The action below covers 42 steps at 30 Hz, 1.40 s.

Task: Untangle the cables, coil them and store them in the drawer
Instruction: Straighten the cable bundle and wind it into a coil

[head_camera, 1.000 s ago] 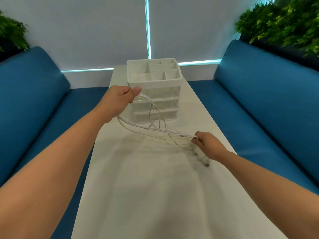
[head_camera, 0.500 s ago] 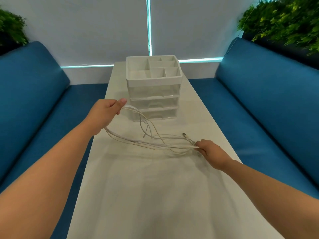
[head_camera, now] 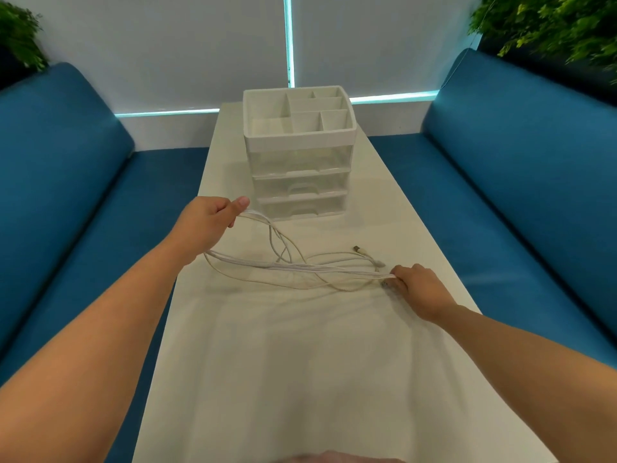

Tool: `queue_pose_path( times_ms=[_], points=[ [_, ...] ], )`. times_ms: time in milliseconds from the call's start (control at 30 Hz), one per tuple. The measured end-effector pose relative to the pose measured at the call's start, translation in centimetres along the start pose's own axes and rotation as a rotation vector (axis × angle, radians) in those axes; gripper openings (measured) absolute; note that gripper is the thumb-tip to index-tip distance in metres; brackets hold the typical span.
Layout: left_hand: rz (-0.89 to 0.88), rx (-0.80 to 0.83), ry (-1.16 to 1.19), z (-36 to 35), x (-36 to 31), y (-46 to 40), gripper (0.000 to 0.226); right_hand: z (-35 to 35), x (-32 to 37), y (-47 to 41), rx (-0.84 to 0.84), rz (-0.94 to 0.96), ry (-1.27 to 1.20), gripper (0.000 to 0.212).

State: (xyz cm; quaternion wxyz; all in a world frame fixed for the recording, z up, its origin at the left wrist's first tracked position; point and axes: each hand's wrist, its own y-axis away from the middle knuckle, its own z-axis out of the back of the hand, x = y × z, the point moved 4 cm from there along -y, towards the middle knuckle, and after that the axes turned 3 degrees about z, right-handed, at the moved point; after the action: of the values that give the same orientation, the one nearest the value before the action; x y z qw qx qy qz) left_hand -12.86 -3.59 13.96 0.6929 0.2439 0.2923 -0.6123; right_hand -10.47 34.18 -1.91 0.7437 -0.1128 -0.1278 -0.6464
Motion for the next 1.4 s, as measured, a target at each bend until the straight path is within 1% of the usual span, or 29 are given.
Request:
queue_pose_path(
  times_ms=[100,167,267,333,433,500,600,733,800,900,967,1067,1167,1267,1333,1367,1400],
  points=[
    [0.005,0.001,-0.023,-0.4,0.7,0.1,0.057,0.8,-0.7,0.0,-0.062,-0.098,-0.255,0.031],
    [0.01,0.007,-0.044,-0.7,1.4,0.0,0.058,1.2,-0.9,0.0,-0.066,-0.126,-0.401,0.03],
    [0.03,-0.007,-0.055,-1.2,2.2,-0.2,0.06,1.8,-0.9,-0.2,-0.024,-0.12,-0.481,0.035],
    [0.034,-0.025,-0.052,-1.3,2.3,-0.4,0.06,2.0,-0.7,-0.1,0.028,-0.121,-0.46,0.045],
    [0.03,-0.05,-0.035,-1.1,2.1,-0.7,0.06,2.1,-0.7,0.5,0.076,-0.132,-0.345,0.056],
    [0.024,-0.07,0.0,-0.7,1.9,-0.8,0.06,1.7,-0.6,0.8,0.109,-0.124,-0.229,0.055],
    [0.025,-0.094,0.055,-0.4,1.6,-0.8,0.059,0.3,-0.4,1.4,0.213,-0.065,-0.016,0.048],
    [0.025,-0.091,0.068,-0.5,1.4,-0.6,0.058,-0.5,0.1,1.8,0.196,0.057,0.202,0.04],
    [0.035,-0.081,0.078,-0.6,1.6,-0.5,0.058,-0.7,0.0,2.0,0.175,0.056,0.262,0.039],
    [0.062,-0.061,0.094,-1.1,2.2,-0.2,0.058,-1.0,-0.4,2.5,0.079,0.022,0.213,0.033],
    [0.077,-0.052,0.102,-1.5,2.6,0.1,0.058,-1.4,-0.6,2.9,0.043,0.003,0.166,0.029],
    [0.085,-0.042,0.117,-1.9,2.8,0.6,0.059,-2.0,-1.0,3.3,0.008,-0.002,0.175,0.028],
    [0.078,-0.04,0.135,-1.8,2.5,0.9,0.058,-2.2,-1.2,3.3,-0.071,0.008,0.122,0.025],
    [0.061,-0.035,0.15,-1.8,1.8,1.2,0.057,-2.0,-0.9,3.1,-0.074,0.022,0.089,0.02],
    [0.047,-0.033,0.165,-1.9,1.4,1.4,0.056,-1.6,-0.3,2.8,-0.071,0.045,0.081,0.012],
    [0.041,-0.032,0.175,-1.9,1.2,1.6,0.056,-1.3,0.2,2.6,-0.071,0.058,0.065,0.012],
    [0.037,-0.03,0.18,-2.0,1.1,1.8,0.056,-0.8,1.0,2.2,-0.068,0.064,0.035,0.016]
  ],
)
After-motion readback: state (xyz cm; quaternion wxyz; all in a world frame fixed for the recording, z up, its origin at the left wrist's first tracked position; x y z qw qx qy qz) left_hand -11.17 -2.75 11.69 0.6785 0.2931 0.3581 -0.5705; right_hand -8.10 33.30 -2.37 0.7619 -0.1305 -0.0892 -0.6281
